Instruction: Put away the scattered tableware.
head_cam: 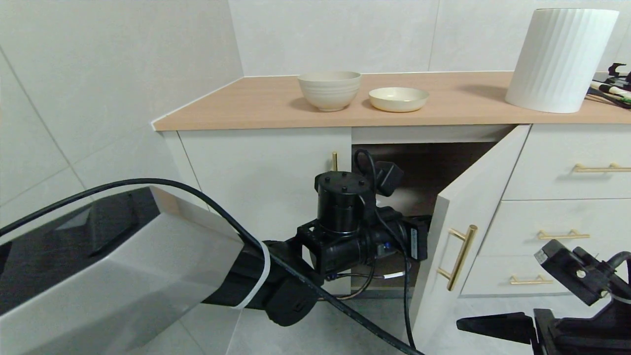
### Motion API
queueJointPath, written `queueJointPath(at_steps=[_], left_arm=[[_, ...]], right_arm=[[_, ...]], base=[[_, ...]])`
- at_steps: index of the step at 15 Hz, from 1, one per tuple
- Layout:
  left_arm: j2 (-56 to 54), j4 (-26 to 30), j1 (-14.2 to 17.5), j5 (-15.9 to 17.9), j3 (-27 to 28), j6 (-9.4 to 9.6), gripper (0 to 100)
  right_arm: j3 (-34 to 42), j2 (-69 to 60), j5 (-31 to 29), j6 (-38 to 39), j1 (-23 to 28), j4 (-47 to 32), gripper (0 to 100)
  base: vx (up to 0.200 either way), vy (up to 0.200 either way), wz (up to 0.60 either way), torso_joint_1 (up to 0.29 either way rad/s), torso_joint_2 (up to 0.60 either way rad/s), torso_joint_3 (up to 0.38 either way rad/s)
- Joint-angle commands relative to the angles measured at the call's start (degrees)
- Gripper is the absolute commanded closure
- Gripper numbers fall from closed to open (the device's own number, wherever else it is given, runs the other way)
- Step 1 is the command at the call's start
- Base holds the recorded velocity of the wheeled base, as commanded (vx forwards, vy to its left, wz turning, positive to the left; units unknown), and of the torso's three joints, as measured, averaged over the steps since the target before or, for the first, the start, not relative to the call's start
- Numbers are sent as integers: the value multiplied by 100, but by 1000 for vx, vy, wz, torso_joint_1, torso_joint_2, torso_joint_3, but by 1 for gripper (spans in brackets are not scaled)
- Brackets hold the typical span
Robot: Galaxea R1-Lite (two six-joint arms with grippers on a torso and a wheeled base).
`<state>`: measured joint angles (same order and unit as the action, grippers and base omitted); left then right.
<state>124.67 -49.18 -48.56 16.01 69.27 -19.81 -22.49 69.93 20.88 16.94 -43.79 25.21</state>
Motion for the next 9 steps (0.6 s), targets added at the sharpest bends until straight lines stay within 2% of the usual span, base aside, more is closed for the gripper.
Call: queueJointPath(at_steps=[1, 2, 3, 4, 5, 6, 9], left_arm=[[-13, 31, -163, -106, 8, 12, 100], [-136, 13, -365, -168, -27, 21, 100], [-514, 40, -690, -106, -203, -84, 100], [-664, 31, -805, -45, -317, -181, 100], [-1147, -13, -1033, 641, -739, -647, 100], [-1252, -57, -954, 1010, -906, -700, 100], [-1244, -92, -216, 1001, -959, -700, 100]], right_arm=[[-1, -40, 21, 2, -7, 1, 0], [17, -111, 30, 2, -86, 1, 0], [113, -251, 39, -7, -209, 19, 0], [166, -322, 47, -33, -253, 28, 0], [280, -480, 311, -385, -341, 19, 0], [324, -515, 399, -499, -332, 19, 0], [316, -506, 373, -499, -332, 28, 0]], base=[[0, 0, 0, 0, 0, 0], [0, 0, 0, 0, 0, 0], [0, 0, 0, 0, 0, 0], [0, 0, 0, 0, 0, 0], [0, 0, 0, 0, 0, 0], [0, 0, 0, 0, 0, 0], [0, 0, 0, 0, 0, 0]])
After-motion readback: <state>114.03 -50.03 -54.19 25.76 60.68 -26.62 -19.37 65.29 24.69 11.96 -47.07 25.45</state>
